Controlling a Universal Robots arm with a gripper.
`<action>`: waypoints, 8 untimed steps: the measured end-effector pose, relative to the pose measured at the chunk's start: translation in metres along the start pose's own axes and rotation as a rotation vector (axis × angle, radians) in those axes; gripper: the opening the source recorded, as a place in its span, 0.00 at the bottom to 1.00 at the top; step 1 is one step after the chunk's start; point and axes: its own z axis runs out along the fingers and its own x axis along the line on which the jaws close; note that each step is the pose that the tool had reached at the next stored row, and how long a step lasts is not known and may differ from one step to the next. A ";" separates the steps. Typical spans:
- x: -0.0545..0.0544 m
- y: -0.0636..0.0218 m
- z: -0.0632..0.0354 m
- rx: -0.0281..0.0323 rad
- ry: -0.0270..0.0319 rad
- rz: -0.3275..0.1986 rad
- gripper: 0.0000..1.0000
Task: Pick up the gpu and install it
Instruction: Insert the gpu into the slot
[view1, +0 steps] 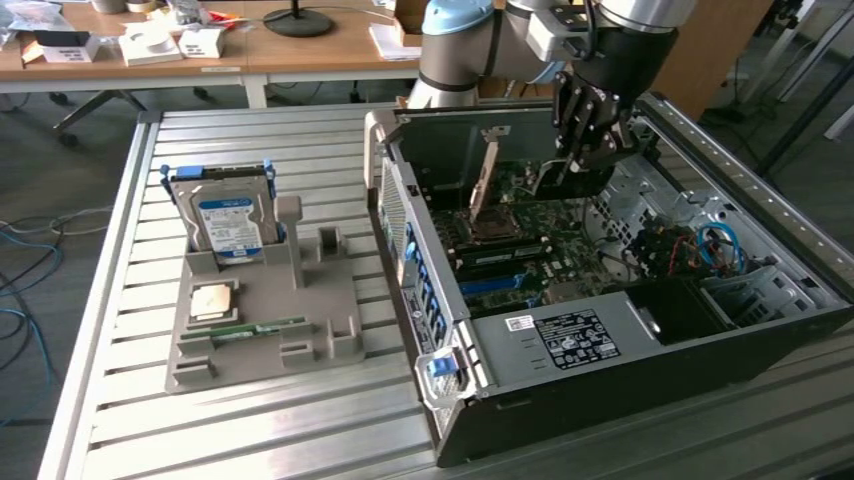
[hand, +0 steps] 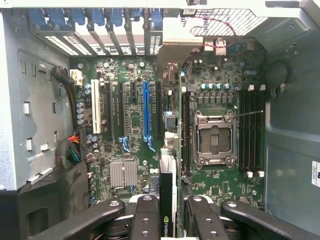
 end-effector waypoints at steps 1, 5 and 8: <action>0.000 0.0002 0.0000 0.0000 0.0001 0.000 0.26; 0.000 0.0020 0.0002 0.0001 -0.0001 0.000 0.26; 0.000 0.0047 0.0003 0.0001 -0.0002 0.000 0.26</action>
